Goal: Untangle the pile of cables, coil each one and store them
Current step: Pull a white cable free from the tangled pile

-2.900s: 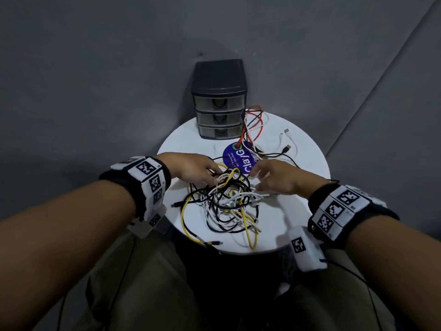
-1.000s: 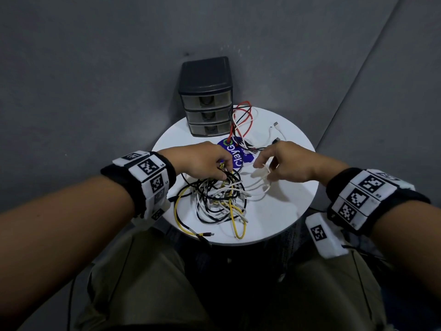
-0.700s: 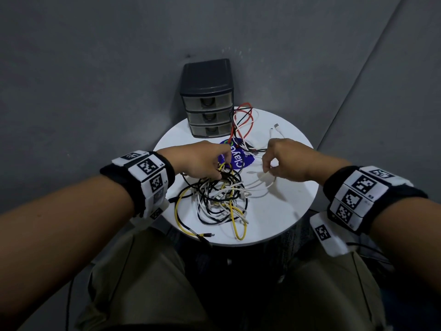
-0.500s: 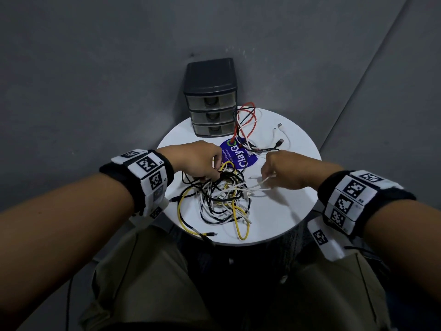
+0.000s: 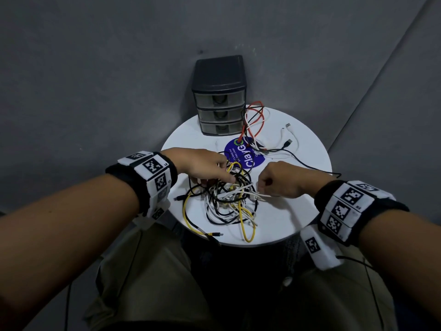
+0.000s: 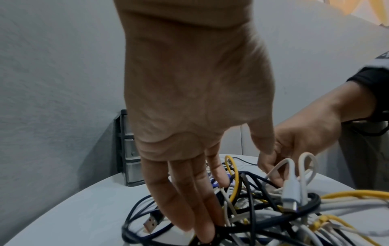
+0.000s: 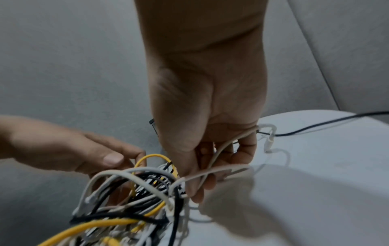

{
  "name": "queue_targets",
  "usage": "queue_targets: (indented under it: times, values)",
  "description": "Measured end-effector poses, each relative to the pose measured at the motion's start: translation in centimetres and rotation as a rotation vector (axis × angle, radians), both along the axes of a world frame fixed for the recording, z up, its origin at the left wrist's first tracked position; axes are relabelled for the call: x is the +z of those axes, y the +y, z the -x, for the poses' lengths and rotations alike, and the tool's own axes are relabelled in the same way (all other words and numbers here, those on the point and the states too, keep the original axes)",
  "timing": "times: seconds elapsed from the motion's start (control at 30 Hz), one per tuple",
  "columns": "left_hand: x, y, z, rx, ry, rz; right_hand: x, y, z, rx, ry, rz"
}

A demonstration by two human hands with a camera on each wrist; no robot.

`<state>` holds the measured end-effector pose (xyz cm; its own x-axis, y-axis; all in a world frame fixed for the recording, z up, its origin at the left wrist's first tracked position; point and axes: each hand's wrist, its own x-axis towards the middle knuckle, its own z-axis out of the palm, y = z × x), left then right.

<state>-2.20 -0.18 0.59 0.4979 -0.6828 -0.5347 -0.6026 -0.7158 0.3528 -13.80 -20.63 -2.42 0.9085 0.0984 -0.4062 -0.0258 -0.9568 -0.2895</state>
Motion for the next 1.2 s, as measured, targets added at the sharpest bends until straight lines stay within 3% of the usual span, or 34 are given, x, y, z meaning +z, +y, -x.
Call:
queue_targets:
  times: [0.27,0.63,0.8,1.2]
  values:
    - [-1.2,-0.7,-0.4,-0.057,-0.097,-0.097,0.9,-2.7,-0.1,-0.028,0.001,0.161]
    - [-0.9,-1.2,-0.9,-0.13,-0.094,-0.045,-0.8,0.2,-1.1,0.0,-0.08,0.056]
    - [-1.1,-1.0,-1.0,-0.126,-0.076,-0.033,-0.8,-0.3,-1.1,0.002,-0.096,0.128]
    - [-0.7,-1.2,-0.4,-0.131,-0.099,-0.048,2.1,-5.9,-0.1,-0.241,-0.119,0.413]
